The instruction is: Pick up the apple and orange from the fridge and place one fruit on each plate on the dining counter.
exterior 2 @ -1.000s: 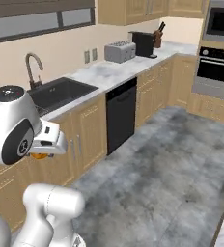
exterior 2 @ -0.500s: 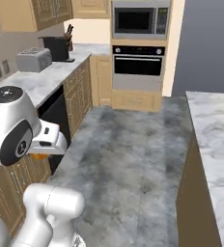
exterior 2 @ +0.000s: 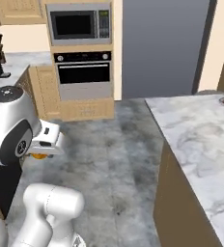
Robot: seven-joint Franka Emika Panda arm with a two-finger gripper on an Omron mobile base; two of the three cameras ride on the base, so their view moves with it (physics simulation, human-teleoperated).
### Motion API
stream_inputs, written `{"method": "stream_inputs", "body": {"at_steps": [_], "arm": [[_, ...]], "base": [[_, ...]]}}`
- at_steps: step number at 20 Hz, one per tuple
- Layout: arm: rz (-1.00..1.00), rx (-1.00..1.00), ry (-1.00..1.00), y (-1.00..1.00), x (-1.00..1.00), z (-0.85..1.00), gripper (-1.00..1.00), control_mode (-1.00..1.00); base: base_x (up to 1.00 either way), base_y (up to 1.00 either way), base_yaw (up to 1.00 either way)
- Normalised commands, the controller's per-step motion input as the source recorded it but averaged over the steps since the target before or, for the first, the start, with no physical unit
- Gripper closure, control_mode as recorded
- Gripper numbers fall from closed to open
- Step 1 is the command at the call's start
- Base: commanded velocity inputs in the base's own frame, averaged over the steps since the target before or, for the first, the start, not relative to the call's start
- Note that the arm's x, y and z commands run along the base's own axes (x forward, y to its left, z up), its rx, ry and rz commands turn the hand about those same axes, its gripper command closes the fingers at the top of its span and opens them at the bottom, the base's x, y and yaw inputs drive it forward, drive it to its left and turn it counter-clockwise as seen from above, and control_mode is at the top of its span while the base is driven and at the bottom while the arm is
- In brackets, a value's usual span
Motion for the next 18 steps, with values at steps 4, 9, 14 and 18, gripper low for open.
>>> {"method": "stream_inputs", "body": {"at_steps": [4,9,14,18], "arm": [[0.0,0.0,0.0,0.0,0.0,0.0,1.0,1.0],[0.0,0.0,0.0,0.0,0.0,0.0,1.0,1.0],[0.0,0.0,0.0,0.0,0.0,0.0,1.0,1.0],[0.0,0.0,0.0,0.0,0.0,0.0,1.0,1.0]], "base": [[1.0,0.79,-0.36],[1.0,0.85,-0.25],[1.0,0.82,-0.19],[1.0,0.67,-0.27]]}}
